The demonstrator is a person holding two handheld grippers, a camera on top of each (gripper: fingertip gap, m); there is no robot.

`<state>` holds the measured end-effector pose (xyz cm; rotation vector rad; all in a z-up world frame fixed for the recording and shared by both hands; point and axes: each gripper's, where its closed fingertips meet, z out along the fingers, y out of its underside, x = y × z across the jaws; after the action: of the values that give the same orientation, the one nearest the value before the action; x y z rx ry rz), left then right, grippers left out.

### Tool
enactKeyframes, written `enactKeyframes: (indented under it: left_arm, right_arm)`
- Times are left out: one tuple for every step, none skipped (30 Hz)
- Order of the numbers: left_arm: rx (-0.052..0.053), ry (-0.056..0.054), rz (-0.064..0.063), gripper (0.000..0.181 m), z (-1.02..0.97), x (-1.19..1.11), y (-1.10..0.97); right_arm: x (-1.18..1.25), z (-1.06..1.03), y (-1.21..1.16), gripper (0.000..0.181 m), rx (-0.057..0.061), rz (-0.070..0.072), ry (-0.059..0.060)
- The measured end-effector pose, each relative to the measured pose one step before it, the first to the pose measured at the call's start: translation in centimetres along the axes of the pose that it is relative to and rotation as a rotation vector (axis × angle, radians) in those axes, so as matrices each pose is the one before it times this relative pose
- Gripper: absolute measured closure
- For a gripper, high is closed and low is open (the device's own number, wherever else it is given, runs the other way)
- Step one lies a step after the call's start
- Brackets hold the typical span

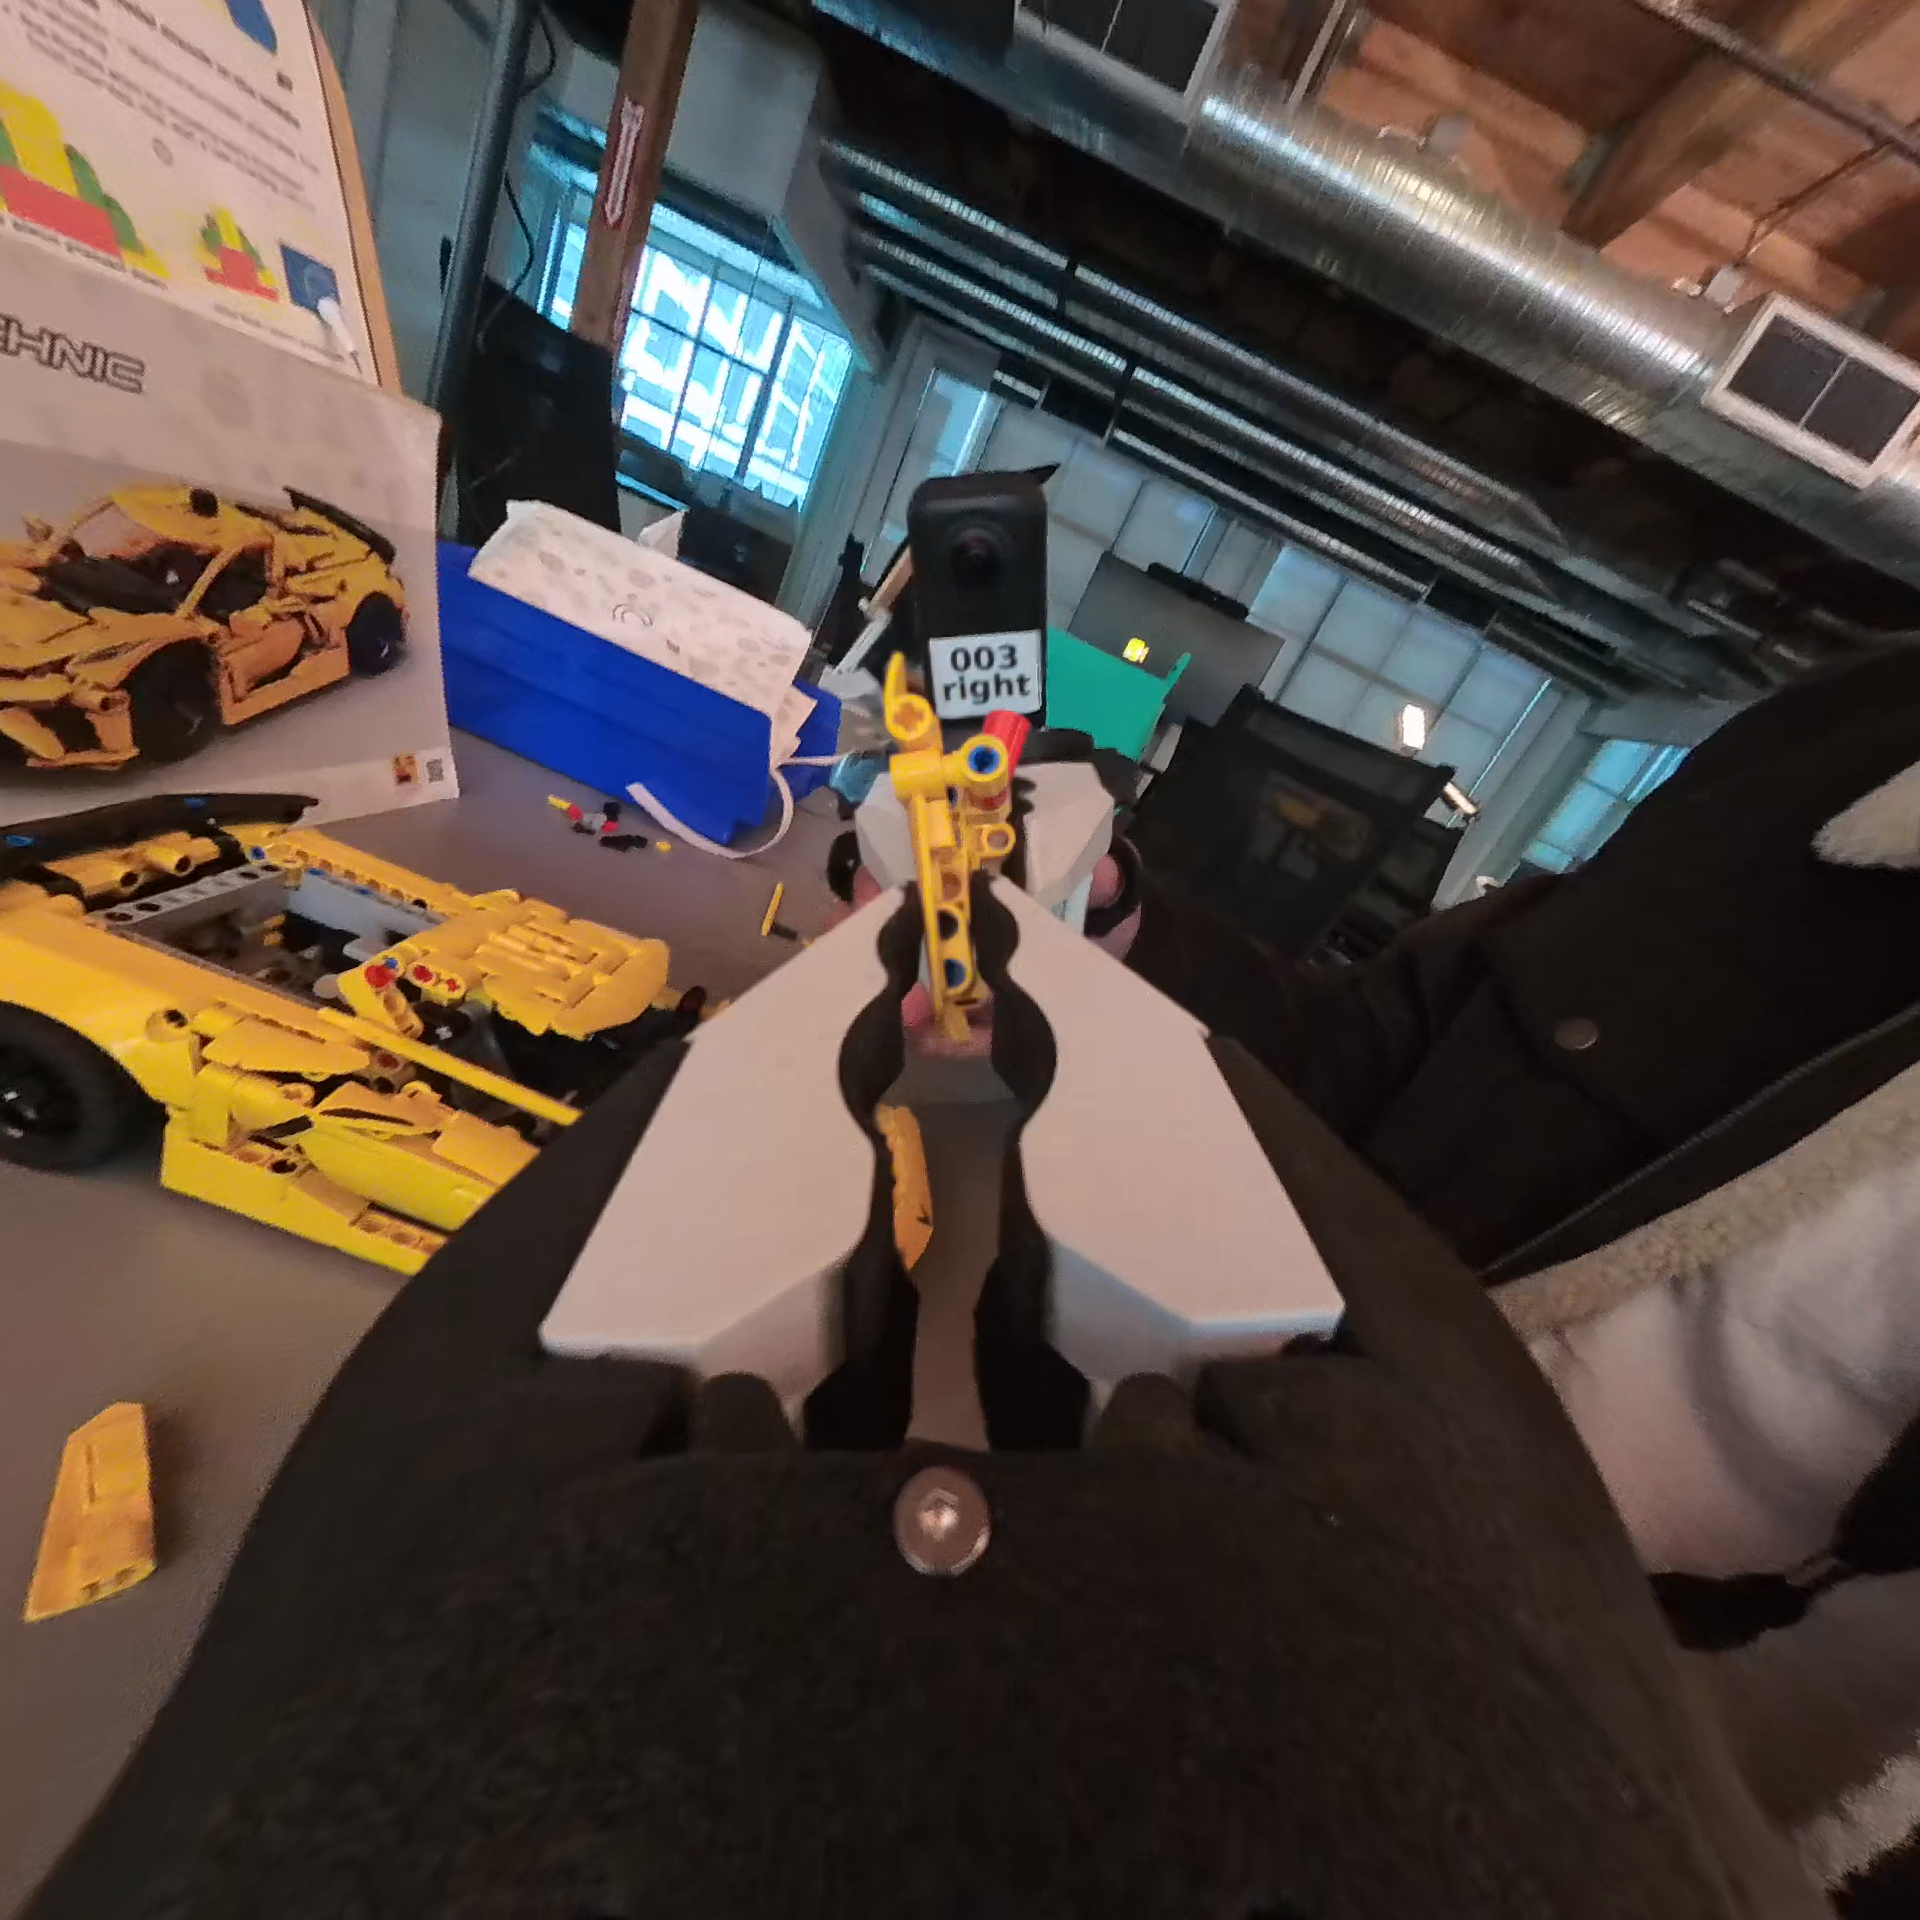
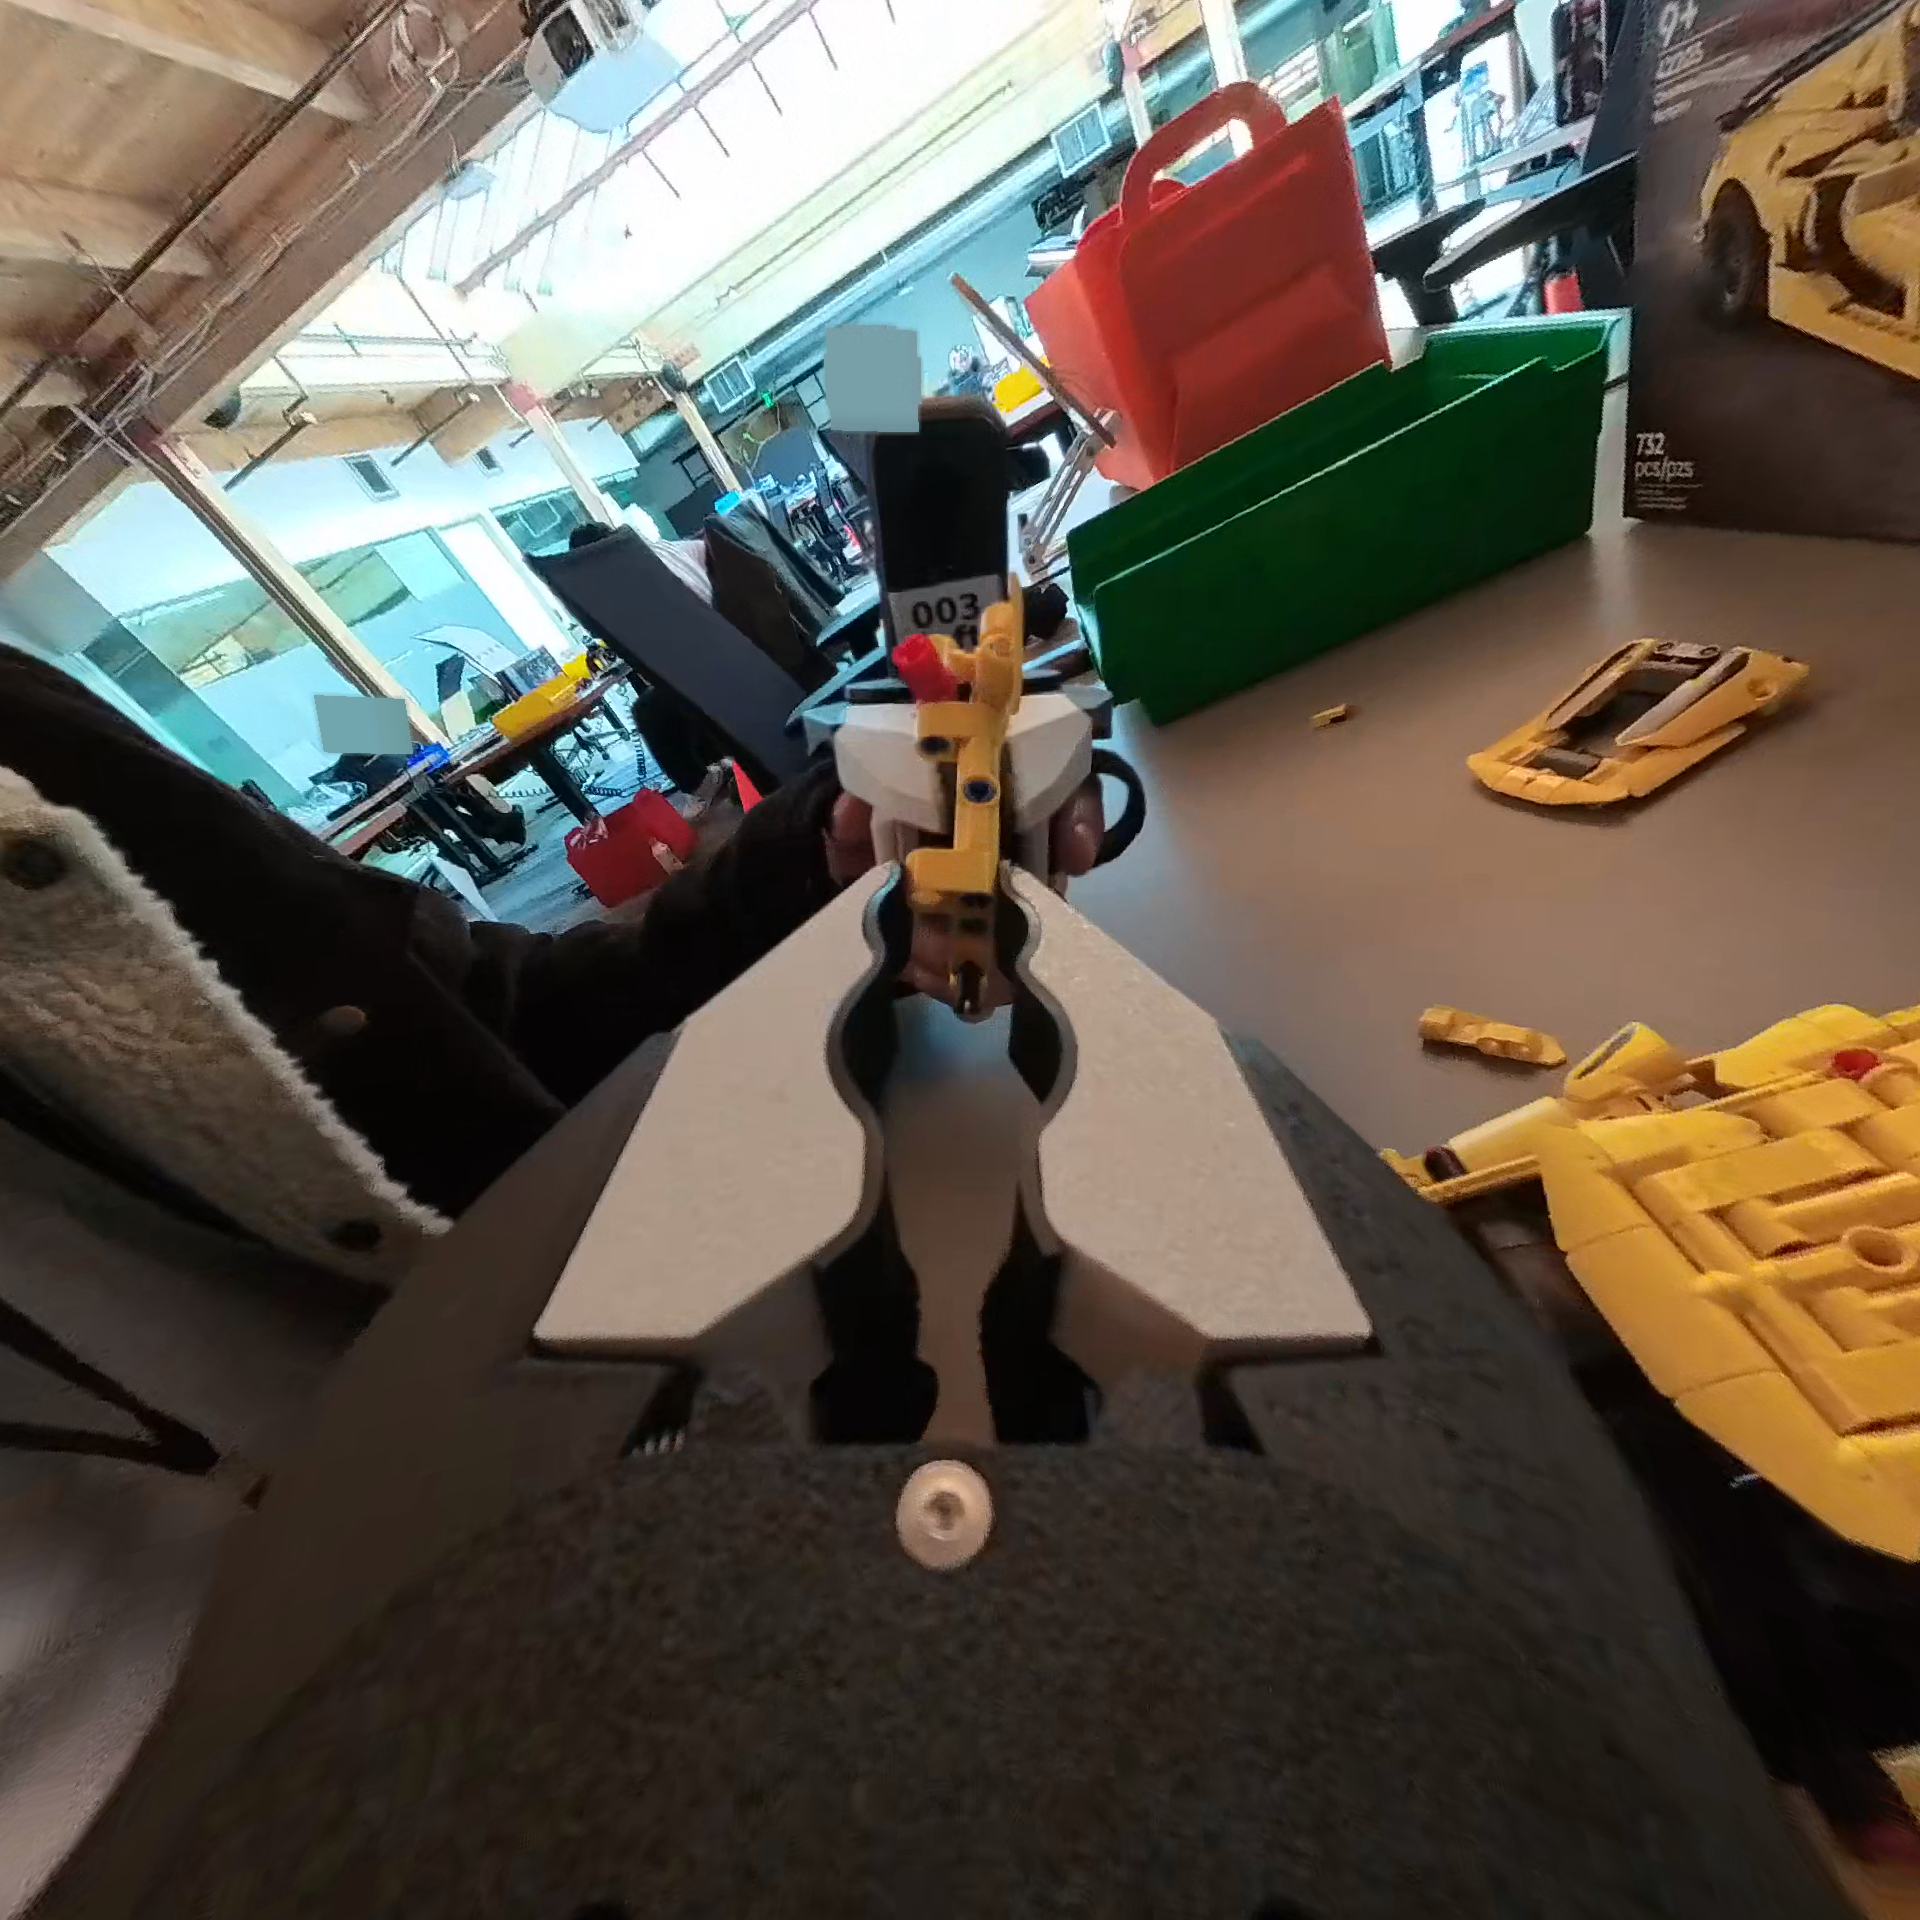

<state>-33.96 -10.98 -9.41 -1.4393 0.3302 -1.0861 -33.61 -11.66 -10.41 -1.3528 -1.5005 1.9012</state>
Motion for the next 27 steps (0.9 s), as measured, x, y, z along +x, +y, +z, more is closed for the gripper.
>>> enactKeyframes:
  left_arm:
    - [0.0133,0.0071,-0.0148,0.173,-0.132,0.01,-0.166]
    - [0.0012,-0.0016,-0.0132,0.173,-0.09,-0.139,0.007]
    - [-0.0092,-0.0061,-0.004,0.174,-0.063,-0.183,0.157]
    - [-0.0076,-0.0051,0.0017,0.174,-0.063,-0.1,0.095]
    - [-0.0035,-0.0026,0.0028,0.174,-0.056,-0.047,0.024]
    - [0.0041,0.0,0.0058,0.174,-0.03,0.026,-0.081]
    - [0.0148,0.0036,0.0087,0.173,-0.054,0.154,-0.248]
    - [0.0208,0.0023,0.0061,0.173,-0.118,0.141,-0.368]
    - [0.0223,0.0019,0.0001,0.171,-0.168,0.07,-0.392]
    - [0.0109,0.0051,-0.0062,0.171,-0.122,0.023,-0.193]
    - [-0.006,0.0064,-0.007,0.173,-0.028,0.018,0.086]
    - [-0.0087,0.0017,-0.0036,0.175,-0.008,-0.002,0.135]
    - [-0.0048,0.0,0.0024,0.175,-0.017,0.026,0.059]
    - [-0.006,0.0004,0.0095,0.175,-0.024,0.072,0.039]
    - [-0.0087,-0.0041,0.0193,0.175,-0.053,0.068,0.054]
    - [-0.0074,-0.0088,0.0291,0.175,-0.026,0.054,0.032]
    - [-0.0026,-0.0086,0.0264,0.175,0.016,0.051,-0.009]
    - [-0.0018,-0.0039,0.0129,0.175,0.046,0.04,0.01]
    - [-0.0114,-0.0002,0.0009,0.175,0.078,-0.003,0.207]
    - [-0.0177,-0.0022,-0.0023,0.175,0.12,-0.074,0.328]
    - [-0.0142,-0.0036,0.0,0.175,0.134,-0.054,0.271]
    - [-0.006,-0.0002,0.0044,0.175,0.132,0.053,0.112]
    - [-0.0008,0.0068,0.0046,0.175,0.087,0.168,0.012]
    - [0.0011,0.0052,-0.0003,0.175,0.026,0.103,-0.013]
    - [-0.0008,-0.0038,-0.0014,0.175,-0.033,-0.089,0.001]
    - [-0.0102,-0.0031,0.0015,0.175,-0.032,-0.052,0.107]
    - [-0.0108,-0.0048,0.011,0.176,0.004,0.031,0.087]
  right_arm:
    - [-0.005,0.004,-0.022,0.167,0.005,-0.0011,0.0009]
    - [0.177,0.017,0.071,0.167,0.0016,0.0057,0.0035]
    - [0.203,0.014,0.187,0.167,-0.0041,0.0096,-0.0016]
    - [0.144,0.029,0.251,0.167,-0.0071,0.0106,-0.0064]
    - [0.076,0.024,0.187,0.167,-0.0054,0.0102,-0.0075]
    - [-0.015,0.005,0.065,0.167,-0.0002,0.0092,-0.009]
    - [-0.159,-0.007,-0.002,0.167,0.0007,0.0093,-0.0143]
    - [-0.175,-0.055,-0.029,0.167,-0.0006,0.0147,-0.014]
    - [-0.085,-0.091,0.01,0.167,-0.0055,0.0214,-0.01]
    - [-0.131,-0.055,0.066,0.167,-0.009,0.016,-0.0119]
    - [-0.137,-0.011,0.155,0.167,-0.0119,0.002,-0.0099]
    - [0.072,-0.024,0.11,0.167,-0.0076,-0.0053,0.0056]
    - [0.005,-0.021,0.001,0.167,0.0001,-0.0039,-0.0013]
    - [-0.046,-0.014,-0.052,0.167,0.004,0.0047,-0.0058]
    - [0.026,-0.039,-0.205,0.167,0.0138,-0.0034,-0.0001]
    - [0.14,-0.084,-0.294,0.167,0.0211,-0.0231,0.0151]
    - [0.078,-0.073,-0.177,0.167,0.0133,-0.0472,0.018]
    - [0.273,-0.034,-0.054,0.16,0.0056,-0.0567,0.0335]
    - [0.386,0.041,0.246,0.154,-0.0142,-0.0491,0.0403]
    - [0.058,0.131,0.335,0.152,-0.0182,-0.0359,0.0142]
    - [-0.366,0.187,0.156,0.156,-0.0057,-0.009,-0.0156]
    - [-0.533,0.228,-0.009,0.159,0.0048,0.0154,-0.0306]
    - [-0.167,0.194,-0.083,0.162,0.0065,0.0264,-0.0112]
    - [0.169,0.03,-0.154,0.167,0.0072,0.0129,0.0108]
    - [0.12,-0.056,-0.252,0.168,0.0148,0.0027,0.0054]
    - [0.064,-0.094,-0.002,0.168,-0.0074,0.0207,-0.0057]
    - [-0.087,-0.065,0.115,0.168,-0.0191,0.0447,-0.0203]
